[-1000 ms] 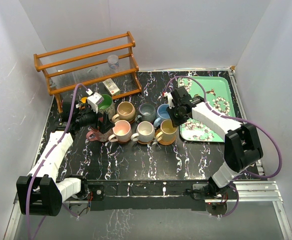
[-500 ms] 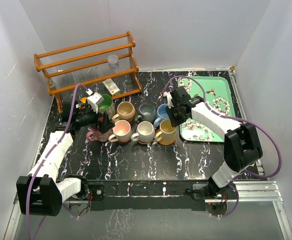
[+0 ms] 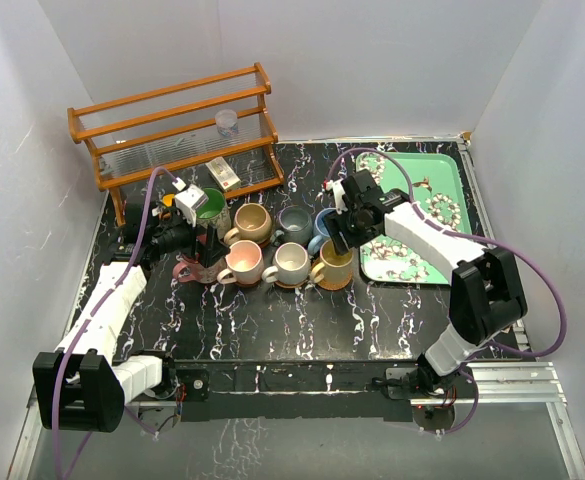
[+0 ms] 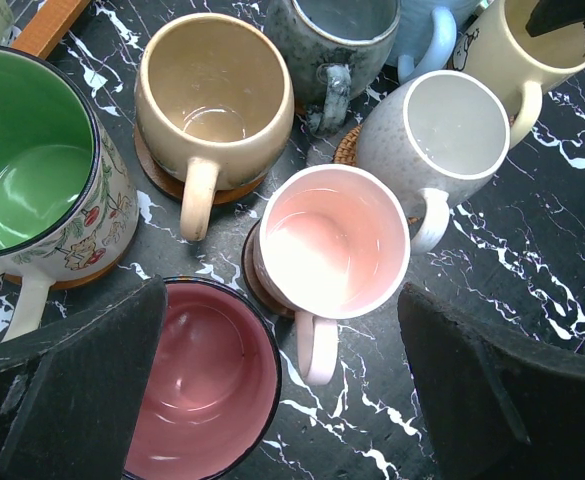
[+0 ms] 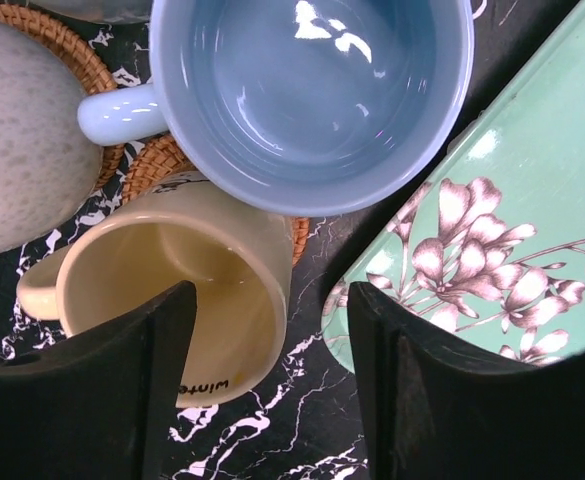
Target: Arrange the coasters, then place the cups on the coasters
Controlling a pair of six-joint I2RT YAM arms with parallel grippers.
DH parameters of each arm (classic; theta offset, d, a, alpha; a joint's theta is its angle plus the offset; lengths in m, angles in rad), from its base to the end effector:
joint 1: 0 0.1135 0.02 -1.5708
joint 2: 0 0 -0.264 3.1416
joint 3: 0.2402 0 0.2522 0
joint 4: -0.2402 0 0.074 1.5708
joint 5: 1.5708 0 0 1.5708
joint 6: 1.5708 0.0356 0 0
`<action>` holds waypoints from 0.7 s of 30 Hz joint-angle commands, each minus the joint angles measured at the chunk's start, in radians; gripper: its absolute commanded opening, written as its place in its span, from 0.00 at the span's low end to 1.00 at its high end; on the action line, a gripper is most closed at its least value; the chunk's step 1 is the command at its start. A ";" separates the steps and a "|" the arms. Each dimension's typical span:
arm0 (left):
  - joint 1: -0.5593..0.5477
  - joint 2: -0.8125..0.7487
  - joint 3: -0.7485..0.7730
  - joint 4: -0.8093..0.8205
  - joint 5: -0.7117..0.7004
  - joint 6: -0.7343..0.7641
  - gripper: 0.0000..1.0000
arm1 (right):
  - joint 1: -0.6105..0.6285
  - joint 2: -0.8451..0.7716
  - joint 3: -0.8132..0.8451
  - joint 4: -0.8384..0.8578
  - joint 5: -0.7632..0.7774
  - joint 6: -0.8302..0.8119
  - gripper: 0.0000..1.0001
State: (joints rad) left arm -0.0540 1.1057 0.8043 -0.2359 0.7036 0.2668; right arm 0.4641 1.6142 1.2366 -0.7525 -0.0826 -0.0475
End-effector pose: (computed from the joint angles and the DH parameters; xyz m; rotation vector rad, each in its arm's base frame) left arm 0.2386 -0.0360 0.2823 0.7239 1.8885 -0.6032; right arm 0.2920 0.1494 0.2437 -0.7119 2.6229 0.2357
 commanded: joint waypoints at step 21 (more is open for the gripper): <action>0.008 -0.039 0.137 -0.011 -0.172 0.001 0.99 | -0.024 -0.223 0.125 -0.012 0.125 -0.141 0.98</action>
State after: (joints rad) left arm -0.0540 1.1046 0.8703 -0.2455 0.6357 0.2764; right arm 0.4484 1.4151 1.3190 -0.7799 -0.0425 -0.1421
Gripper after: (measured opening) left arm 0.986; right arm 0.983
